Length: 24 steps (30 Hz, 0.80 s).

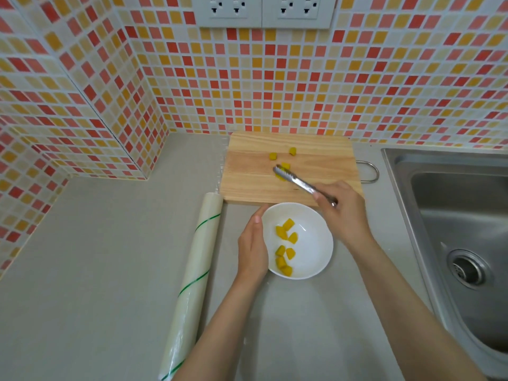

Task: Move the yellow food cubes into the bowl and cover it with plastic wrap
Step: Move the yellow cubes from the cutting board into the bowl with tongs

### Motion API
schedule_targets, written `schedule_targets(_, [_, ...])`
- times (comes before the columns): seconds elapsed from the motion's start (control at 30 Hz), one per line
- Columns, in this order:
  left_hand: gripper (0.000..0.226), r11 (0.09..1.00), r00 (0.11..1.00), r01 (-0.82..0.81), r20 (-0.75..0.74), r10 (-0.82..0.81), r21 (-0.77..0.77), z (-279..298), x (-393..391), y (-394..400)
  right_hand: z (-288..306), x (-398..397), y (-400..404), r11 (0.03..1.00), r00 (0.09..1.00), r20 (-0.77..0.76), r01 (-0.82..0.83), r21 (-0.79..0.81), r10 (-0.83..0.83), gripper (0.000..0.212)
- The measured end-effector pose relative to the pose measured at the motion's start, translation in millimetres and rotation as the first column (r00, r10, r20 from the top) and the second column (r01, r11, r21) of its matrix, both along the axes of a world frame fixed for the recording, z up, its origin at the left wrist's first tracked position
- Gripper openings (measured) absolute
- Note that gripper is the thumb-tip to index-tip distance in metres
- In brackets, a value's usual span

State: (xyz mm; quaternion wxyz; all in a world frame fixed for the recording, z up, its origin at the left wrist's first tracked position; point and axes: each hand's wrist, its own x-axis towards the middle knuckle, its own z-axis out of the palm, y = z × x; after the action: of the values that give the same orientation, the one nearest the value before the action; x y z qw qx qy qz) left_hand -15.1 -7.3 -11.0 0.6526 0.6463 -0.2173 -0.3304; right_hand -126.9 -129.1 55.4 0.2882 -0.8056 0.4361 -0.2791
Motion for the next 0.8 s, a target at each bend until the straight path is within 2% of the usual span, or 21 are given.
schedule_targets(0.1, [0.038, 1.000, 1.000, 0.007, 0.004, -0.007, 0.007, 2, 0, -1, 1, -31, 26, 0.996, 0.996, -0.037, -0.079, 0.047, 0.081, 0.023])
schedule_targets(0.17, [0.038, 1.000, 1.000, 0.014, -0.003, -0.014, 0.009, 2, 0, 0, 4, -44, 31, 0.980, 0.977, -0.129, -0.151, 0.132, 0.168, 0.024])
schedule_targets(0.3, [0.039, 1.000, 1.000, 0.011, 0.005, -0.011, -0.002, 2, 0, 0, 21, -57, 18, 0.935, 0.876, -0.344, -0.270, 0.228, 0.337, 0.027])
schedule_targets(0.37, [0.040, 1.000, 1.000, 0.006, 0.004, -0.006, 0.002, 2, 0, -1, 26, -52, 5, 0.954, 0.904, -0.313, -0.249, 0.169, 0.291, 0.028])
schedule_targets(0.43, [0.040, 1.000, 1.000, -0.001, 0.008, 0.001, 0.009, 1, 0, 0, 24, -37, -13, 0.989, 0.967, -0.211, -0.127, 0.070, 0.139, 0.027])
schedule_targets(0.5, [0.041, 1.000, 1.000, 0.000, 0.011, 0.000, 0.010, 0, 0, 0, 15, -16, -34, 1.000, 0.984, -0.177, -0.008, 0.007, 0.009, 0.027])
schedule_targets(0.8, [0.040, 1.000, 1.000, 0.007, -0.015, -0.007, -0.002, -3, 1, 1, -43, 38, -76, 0.999, 0.933, -0.358, 0.035, -0.008, -0.036, 0.032])
